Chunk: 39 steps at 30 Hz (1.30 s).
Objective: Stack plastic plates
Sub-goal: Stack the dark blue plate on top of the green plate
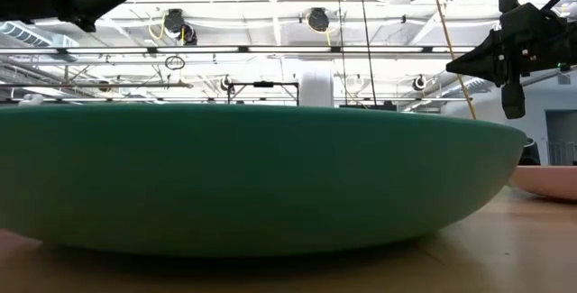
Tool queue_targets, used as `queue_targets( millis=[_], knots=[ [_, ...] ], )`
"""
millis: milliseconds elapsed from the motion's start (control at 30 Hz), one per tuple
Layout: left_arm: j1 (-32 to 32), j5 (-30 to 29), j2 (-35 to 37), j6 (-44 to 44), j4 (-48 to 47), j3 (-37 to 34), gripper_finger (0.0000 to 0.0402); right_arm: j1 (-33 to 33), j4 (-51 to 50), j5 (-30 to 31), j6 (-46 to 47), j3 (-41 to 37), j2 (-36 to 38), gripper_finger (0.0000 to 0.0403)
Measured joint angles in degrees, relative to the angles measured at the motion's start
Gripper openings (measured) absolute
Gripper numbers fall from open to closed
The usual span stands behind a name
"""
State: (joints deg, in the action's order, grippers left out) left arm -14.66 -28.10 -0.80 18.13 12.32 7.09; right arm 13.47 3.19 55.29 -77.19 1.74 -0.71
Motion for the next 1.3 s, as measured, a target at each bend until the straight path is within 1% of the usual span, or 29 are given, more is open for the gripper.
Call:
queue_targets(
  millis=[167,267,333,433,500,600,667,800,967,1067,1133,1167,1233,1267,1300],
  knots=[
    [0.0,0.0,0.0,4.2,0.6,0.0,0.0081,0.0,0.2,0.1,-1.2,0.0,0.0,0.0011],
    [0.0,0.0,0.0,4.9,1.5,0.0,0.0081,-0.1,2.5,-0.2,-11.0,0.0,0.0,0.0011],
    [0.0,0.0,0.0,4.1,1.4,0.0,0.0081,-0.2,2.6,-3.8,-12.3,0.6,0.0,0.0011],
    [0.0,0.0,0.0,3.8,1.4,0.0,0.0081,-0.1,3.2,-12.9,-8.6,1.4,0.0,0.0011],
    [0.0,0.0,0.0,4.0,1.4,0.0,0.0081,-0.1,4.5,-16.9,-6.8,2.1,0.0,0.0011],
    [0.0,0.0,0.0,4.1,1.3,0.0,0.0081,-0.1,9.8,-24.5,0.2,2.4,0.0,0.0011],
    [0.0,0.0,0.0,4.1,1.3,0.0,0.0081,-0.1,11.1,-28.2,4.5,2.4,0.0,0.0011],
    [0.0,0.0,0.0,4.1,1.3,0.0,0.0081,-0.1,11.6,-29.9,10.0,2.4,0.0,0.0011],
    [0.0,0.0,0.0,4.2,1.3,0.0,0.0081,-0.1,13.0,-30.5,12.1,2.4,0.0,0.0011],
    [0.0,0.0,0.0,4.2,1.3,0.0,0.0081,-0.1,17.2,-36.2,12.0,2.6,0.0,0.0011],
    [0.0,0.0,0.0,4.2,1.3,0.0,0.0081,-0.1,17.5,-39.0,12.6,2.6,0.0,0.0011],
    [0.0,0.0,0.0,4.2,1.3,0.0,0.0081,-0.1,17.3,-40.5,16.2,2.6,0.0,0.0011],
    [0.0,0.0,0.0,4.2,1.3,0.0,0.0081,0.1,17.7,-44.3,30.8,2.6,0.0,0.0011],
    [0.0,0.0,0.0,4.2,1.3,0.0,0.0081,0.1,19.5,-44.6,36.5,2.6,0.0,0.0011],
    [0.0,0.0,0.0,4.2,1.3,0.0,0.0081,0.1,22.1,-42.9,42.9,2.6,0.0,0.0011]
  ],
)
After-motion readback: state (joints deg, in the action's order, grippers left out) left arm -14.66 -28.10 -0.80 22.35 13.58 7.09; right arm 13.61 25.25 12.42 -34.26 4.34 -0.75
